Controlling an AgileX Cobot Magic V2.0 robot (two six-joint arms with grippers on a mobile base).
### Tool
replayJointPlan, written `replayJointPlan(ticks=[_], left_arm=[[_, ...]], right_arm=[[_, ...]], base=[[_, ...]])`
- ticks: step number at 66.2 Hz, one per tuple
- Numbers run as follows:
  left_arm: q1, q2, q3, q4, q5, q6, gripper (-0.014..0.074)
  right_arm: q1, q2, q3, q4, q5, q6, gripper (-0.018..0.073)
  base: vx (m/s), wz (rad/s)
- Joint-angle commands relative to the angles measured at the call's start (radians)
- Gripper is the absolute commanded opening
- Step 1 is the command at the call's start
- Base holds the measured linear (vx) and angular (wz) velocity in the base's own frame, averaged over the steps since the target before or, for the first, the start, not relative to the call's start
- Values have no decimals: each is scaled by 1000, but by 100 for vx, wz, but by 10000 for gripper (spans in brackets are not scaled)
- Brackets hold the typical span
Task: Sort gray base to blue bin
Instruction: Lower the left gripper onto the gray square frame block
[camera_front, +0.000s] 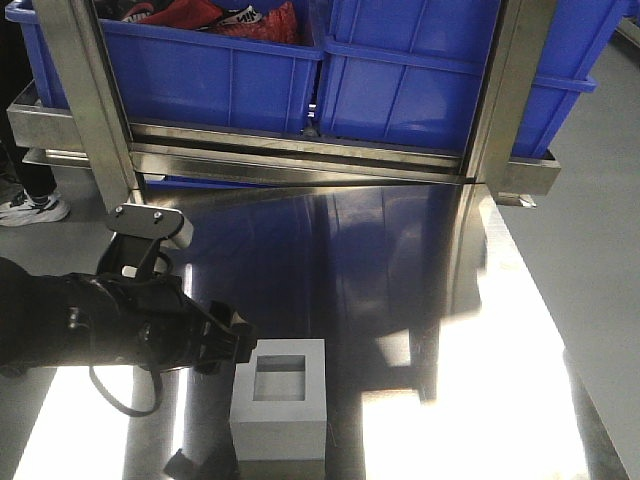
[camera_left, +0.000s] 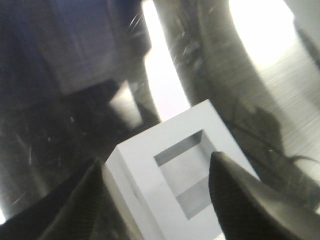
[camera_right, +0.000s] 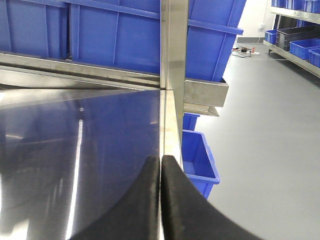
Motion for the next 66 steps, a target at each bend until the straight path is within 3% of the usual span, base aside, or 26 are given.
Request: replayJointPlan(ticks=[1,10,21,66], left_arm=[[-37,-13,-37,121,-32,-151,450],[-80,9,-37,207,-34,-248,450],[-94,31,-37,218,-33,-288,450],[-94,160,-43,216,-53,-302,444]], right_arm=[[-5,-12,14,-6,-75,-5,-9],[-5,-12,14,-6,-75,-5,-9],[-5,-12,14,-6,-75,-5,-9],[-5,-12,14,-6,-75,-5,-9]], base=[[0,0],[0,0],[0,0],[0,0]])
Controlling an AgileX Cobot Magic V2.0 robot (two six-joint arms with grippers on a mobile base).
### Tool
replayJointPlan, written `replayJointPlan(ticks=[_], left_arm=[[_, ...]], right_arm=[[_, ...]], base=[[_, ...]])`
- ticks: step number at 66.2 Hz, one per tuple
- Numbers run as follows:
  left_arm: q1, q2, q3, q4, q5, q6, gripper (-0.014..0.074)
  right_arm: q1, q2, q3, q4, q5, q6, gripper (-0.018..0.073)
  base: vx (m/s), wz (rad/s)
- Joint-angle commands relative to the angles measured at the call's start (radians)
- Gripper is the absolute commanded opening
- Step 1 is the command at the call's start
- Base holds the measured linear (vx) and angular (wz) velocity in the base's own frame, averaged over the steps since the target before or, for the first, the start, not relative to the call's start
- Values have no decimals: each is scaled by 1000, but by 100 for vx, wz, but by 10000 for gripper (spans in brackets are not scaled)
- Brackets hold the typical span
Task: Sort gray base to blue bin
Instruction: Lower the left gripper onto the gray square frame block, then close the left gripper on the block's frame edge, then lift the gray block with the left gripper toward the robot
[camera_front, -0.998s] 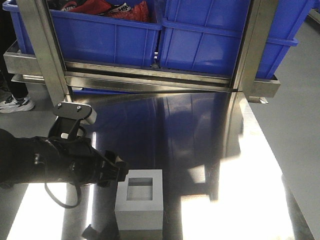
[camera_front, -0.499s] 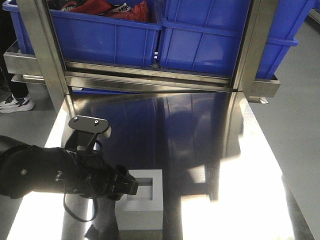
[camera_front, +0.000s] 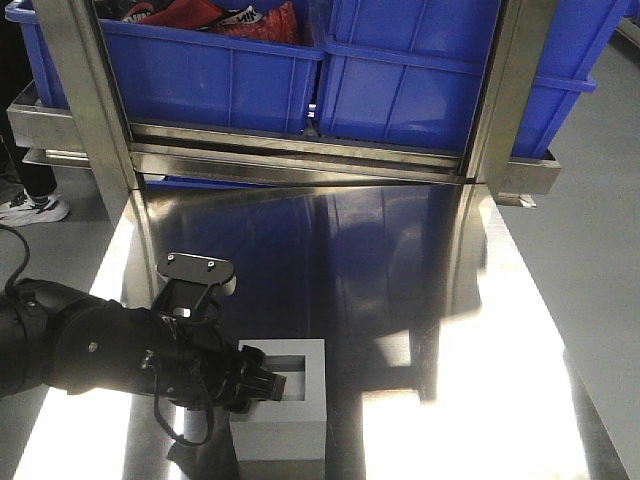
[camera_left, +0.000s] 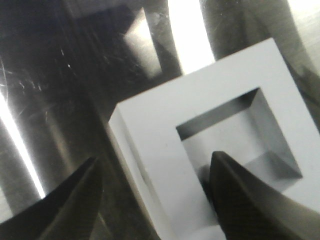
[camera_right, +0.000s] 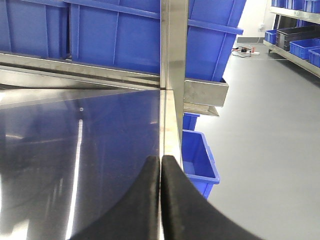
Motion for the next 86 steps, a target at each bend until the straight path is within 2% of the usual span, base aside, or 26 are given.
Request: replayJointPlan(ticks=[1,8,14,25,40,57,77,86], left_arm=[[-7,-17,-37,-5,-38,-12,440],[-7,-11,-53,-3,-26,-15,380],[-7,-5,-70,-3,-8,-15,260],[-7,-6,-76,21,-4,-15,-10],[-7,-27,-76,22,-23,-15,-6],[-7,-147,-76,51,-75,-14,-6],[-7,-375,-73,157,-117,-14,-6],[-7,-506,-34,217,-210,-14,-6]], right_arm=[[-5,-12,14,-6,-75,-5,-9],[-5,-12,14,-6,-75,-5,-9],[-5,-12,14,-6,-75,-5,-9],[-5,-12,14,-6,-75,-5,-9],[-5,-12,14,-6,-75,-5,-9],[-5,-12,14,-6,-75,-5,-9],[-5,-12,14,-6,-75,-5,-9],[-5,-13,14,-6,-75,-5,-9]], base=[[0,0],[0,0],[0,0],[0,0],[0,0],[0,0],[0,0],[0,0]])
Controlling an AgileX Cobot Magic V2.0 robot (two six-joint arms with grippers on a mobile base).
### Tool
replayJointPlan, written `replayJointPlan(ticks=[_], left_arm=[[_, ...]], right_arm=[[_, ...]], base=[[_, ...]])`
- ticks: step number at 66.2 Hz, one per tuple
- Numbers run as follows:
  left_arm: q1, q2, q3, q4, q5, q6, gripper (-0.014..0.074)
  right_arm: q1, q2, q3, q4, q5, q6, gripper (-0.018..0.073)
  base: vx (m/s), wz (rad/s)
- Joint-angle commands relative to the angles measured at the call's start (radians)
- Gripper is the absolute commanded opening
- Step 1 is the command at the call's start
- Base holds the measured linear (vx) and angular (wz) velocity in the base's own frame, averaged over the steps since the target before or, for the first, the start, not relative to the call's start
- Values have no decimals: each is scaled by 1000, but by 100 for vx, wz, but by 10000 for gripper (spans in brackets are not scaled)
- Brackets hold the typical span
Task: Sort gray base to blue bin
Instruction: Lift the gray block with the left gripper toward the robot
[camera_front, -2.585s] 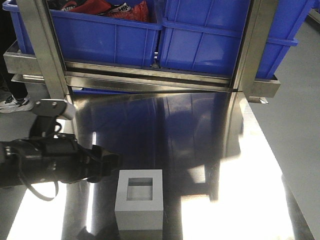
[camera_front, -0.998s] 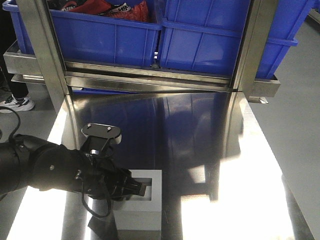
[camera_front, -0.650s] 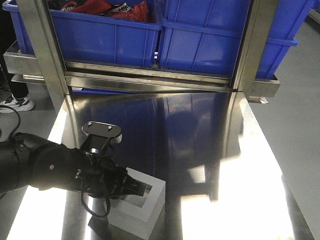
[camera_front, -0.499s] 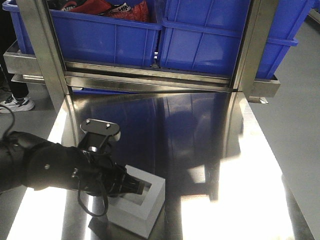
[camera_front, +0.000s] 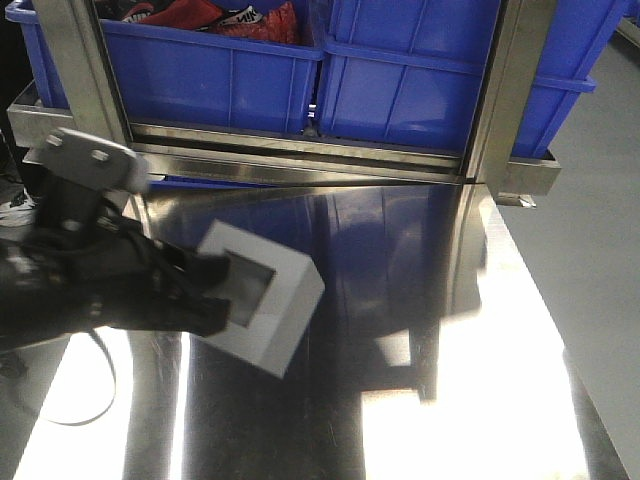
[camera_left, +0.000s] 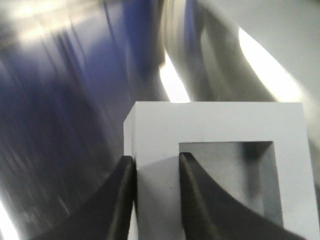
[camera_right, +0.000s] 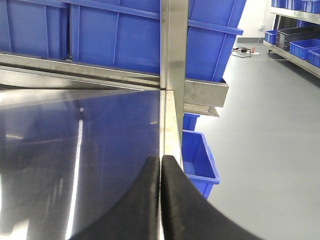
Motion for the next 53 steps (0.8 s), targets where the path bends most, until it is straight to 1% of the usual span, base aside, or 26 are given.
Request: replayJointPlan(ticks=[1,10,16,21,28,40,53], left_arm=[[-6,-118,6,36,-169,-10,-6],[-6,-244,115,43,-304,-9,-6],[-6,-331,200,43,-373,-9,-6],[-6,-410,266,44,-407,-9,-6],[-6,-512,336,70,-418,-8,-6],[-6,-675,419,70,-412,-10,-6],[-6,-772,457,70,-402,-10,-6]], right_arm=[[-5,-13,14,-6,-74,-5,-9],[-5,-13,14,-6,-74,-5,-9],[-5,-13,14,-6,-74,-5,-9],[-5,-13,14,-6,-74,-5,-9],[-5,-13,14,-6,-74,-5,-9],[-5,-13,14,-6,-74,-5,-9],[-5,-12,14,-6,-74,-5,-9]], base=[[0,0],[0,0],[0,0],[0,0],[0,0],[0,0],[0,0]])
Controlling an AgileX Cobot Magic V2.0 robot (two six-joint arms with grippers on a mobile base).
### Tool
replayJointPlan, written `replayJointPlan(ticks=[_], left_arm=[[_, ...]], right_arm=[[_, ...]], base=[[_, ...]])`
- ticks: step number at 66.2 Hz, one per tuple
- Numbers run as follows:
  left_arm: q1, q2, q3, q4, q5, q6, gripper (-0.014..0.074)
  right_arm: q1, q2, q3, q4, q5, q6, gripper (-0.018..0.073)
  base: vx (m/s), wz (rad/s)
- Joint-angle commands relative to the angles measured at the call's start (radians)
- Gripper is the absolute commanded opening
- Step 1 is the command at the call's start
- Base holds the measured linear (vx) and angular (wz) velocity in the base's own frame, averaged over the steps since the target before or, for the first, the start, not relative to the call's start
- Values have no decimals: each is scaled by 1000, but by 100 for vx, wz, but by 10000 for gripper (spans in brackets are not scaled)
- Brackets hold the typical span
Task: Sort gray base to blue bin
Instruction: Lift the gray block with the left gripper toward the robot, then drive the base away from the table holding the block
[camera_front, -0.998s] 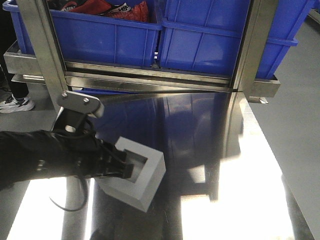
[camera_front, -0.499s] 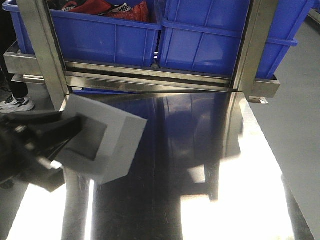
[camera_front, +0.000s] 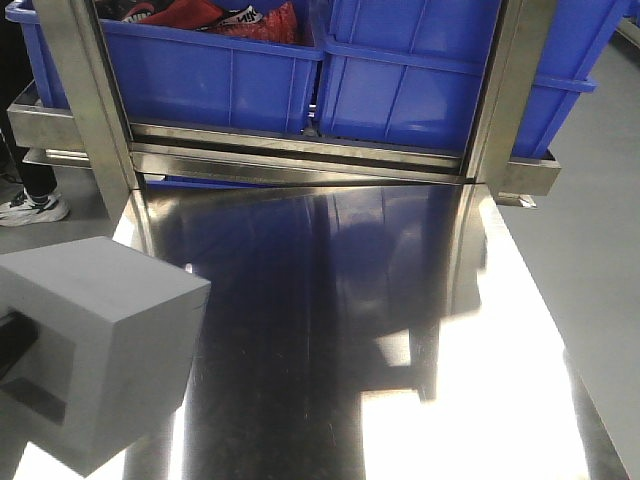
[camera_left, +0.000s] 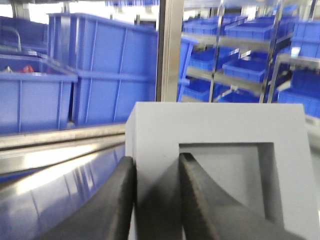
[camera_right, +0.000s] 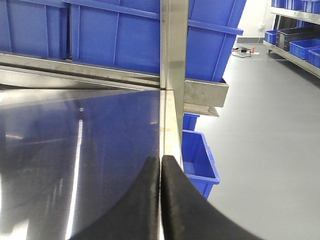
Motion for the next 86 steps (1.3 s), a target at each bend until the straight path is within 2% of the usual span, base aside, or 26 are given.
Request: replayJointPlan(ticks=[1,62,86], left_arm=[[-6,-23,-27,0,-105,-11,-6],[-6,-29,-27,0,-103,-11,-6],[-6,-29,-27,0,-103,-11,-6]], right_arm=[[-5,-12,14,-6,-74,-5,-9],[-5,-12,14,-6,-74,-5,-9],[-5,-12,14,-6,-74,-5,-9]], base=[[0,0],[0,0],[-3,-29]])
